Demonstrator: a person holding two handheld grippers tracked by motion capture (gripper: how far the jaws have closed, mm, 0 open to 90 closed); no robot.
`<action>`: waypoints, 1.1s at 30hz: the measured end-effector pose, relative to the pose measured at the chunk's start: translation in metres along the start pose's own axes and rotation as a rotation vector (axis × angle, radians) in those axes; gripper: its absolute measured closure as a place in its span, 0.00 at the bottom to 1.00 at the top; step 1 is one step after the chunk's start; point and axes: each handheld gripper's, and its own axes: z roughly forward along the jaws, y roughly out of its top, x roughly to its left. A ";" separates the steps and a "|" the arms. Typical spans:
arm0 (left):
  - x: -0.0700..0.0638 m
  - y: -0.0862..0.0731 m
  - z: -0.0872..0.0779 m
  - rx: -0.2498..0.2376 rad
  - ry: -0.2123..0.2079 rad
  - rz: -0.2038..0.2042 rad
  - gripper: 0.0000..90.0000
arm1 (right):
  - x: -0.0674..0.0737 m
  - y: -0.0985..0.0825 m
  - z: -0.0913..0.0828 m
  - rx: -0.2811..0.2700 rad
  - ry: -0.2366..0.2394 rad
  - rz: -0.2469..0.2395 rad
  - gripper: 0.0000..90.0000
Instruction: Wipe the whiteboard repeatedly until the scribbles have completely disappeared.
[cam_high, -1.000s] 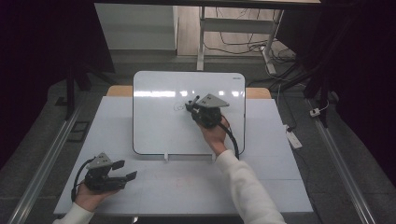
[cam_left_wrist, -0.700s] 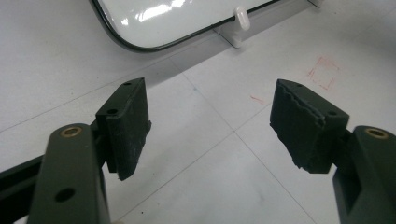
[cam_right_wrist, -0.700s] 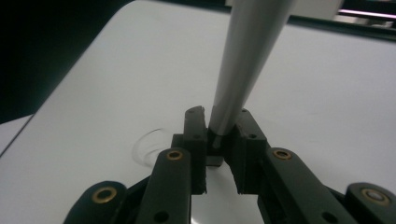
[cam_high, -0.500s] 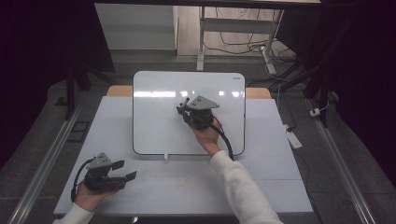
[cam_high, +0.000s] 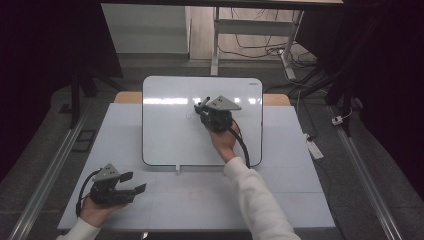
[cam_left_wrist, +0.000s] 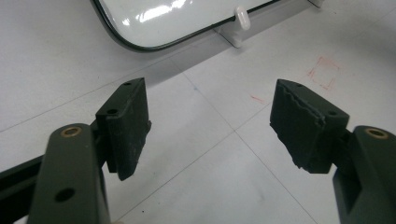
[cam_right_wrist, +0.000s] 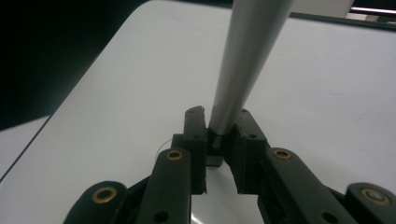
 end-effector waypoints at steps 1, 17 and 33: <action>0.001 0.000 0.000 0.001 -0.001 0.000 0.32 | 0.002 0.000 0.001 0.002 -0.004 -0.009 0.86; 0.002 0.000 0.000 0.000 0.000 -0.003 0.32 | 0.026 -0.001 0.015 0.041 0.085 -0.108 0.86; 0.001 0.000 -0.002 -0.005 0.003 0.001 0.32 | 0.023 -0.004 0.007 0.055 0.049 -0.128 0.86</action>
